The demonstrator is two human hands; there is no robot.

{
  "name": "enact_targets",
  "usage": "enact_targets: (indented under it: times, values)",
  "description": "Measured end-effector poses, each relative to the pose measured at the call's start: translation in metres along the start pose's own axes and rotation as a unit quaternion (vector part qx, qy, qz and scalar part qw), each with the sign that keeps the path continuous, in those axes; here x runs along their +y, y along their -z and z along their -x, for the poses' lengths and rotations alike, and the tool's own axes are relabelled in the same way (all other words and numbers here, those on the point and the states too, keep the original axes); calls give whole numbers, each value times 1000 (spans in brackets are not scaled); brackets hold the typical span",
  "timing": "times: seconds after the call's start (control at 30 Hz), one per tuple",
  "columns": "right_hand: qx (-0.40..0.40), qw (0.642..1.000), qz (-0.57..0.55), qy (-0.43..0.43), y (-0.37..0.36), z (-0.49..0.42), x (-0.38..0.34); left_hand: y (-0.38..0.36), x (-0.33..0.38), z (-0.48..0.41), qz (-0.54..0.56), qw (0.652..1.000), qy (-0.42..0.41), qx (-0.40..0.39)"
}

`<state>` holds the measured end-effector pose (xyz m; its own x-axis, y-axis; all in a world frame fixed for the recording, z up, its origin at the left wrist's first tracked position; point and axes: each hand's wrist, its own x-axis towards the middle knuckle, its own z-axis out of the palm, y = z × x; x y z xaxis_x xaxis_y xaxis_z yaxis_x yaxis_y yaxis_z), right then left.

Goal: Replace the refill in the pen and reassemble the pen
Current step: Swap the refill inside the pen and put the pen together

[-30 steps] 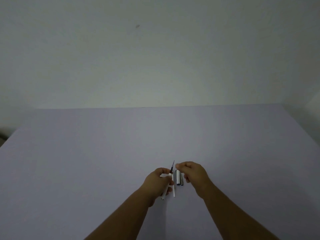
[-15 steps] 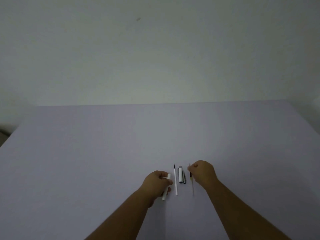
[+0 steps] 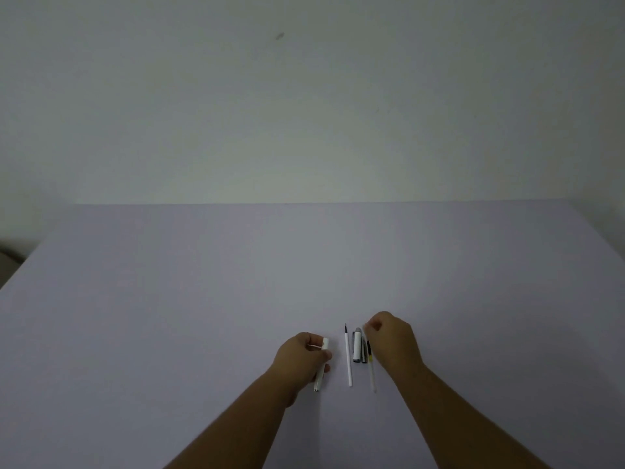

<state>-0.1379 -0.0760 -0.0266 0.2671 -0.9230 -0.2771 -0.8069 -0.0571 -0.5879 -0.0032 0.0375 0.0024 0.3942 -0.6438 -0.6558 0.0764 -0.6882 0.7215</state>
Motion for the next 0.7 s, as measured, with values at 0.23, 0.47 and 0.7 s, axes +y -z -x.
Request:
enact_targets:
  times: [0.23, 0.47, 0.7]
  values:
    - [-57, 963, 246, 92, -18, -10, -30, 8, -6, 0, -6, 1000, -5, 16]
    - [-60, 964, 252, 59, -33, -4, -39, 21, -13, 0, -18, 999, -8, 31]
    - [-18, 994, -109, 19, -14, 1, -58, 31, -14, 2, -80, 995, -33, 41]
